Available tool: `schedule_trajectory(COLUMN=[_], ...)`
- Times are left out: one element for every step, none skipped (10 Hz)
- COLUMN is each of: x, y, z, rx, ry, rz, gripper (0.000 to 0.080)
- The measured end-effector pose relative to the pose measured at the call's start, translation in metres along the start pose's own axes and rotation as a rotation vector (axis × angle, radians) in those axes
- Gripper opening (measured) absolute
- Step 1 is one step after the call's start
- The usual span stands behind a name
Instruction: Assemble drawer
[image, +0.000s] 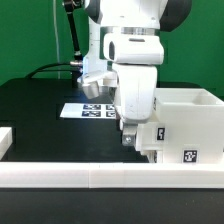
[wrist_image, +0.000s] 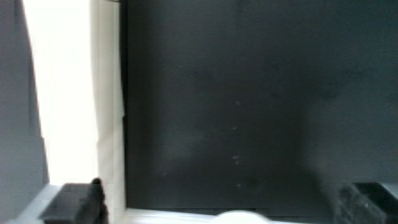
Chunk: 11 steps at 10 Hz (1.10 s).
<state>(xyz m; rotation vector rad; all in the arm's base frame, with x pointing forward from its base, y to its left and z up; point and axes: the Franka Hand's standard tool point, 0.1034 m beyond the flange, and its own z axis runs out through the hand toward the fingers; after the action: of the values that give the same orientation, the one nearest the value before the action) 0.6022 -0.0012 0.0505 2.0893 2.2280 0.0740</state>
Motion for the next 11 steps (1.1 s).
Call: schedule_trajectory(x=[0.000,0.001,0.009,0.019,0.024,0.026,0.027,0.027,0.026,0.019,0.012], y=[-0.003,-0.003,-0.003,-0.001,0.000,0.003,0.006,0.007,0.008,0.009,0.008], z=[0.004,0.003,0.002,0.001,0.000,-0.003,-0.005,-0.006,-0.007,-0.008,-0.008], rx=[0.003,0.003,0.003,0.000,0.007,0.016,0.026,0.032,0.042,0.049,0.053], ry=[0.002,0.002,0.004,0.008,0.006,0.001,-0.007,-0.013,-0.016,-0.021,-0.024], rz=[0.008,0.016,0.028,0.023,0.021,0.019,0.013,0.013,0.014,-0.004,-0.003], gripper=[0.0649,0.0649,0.0649,0.0649,0.0649,0.0649,0.0649,0.0649,0.0649,0.0649,0.0649])
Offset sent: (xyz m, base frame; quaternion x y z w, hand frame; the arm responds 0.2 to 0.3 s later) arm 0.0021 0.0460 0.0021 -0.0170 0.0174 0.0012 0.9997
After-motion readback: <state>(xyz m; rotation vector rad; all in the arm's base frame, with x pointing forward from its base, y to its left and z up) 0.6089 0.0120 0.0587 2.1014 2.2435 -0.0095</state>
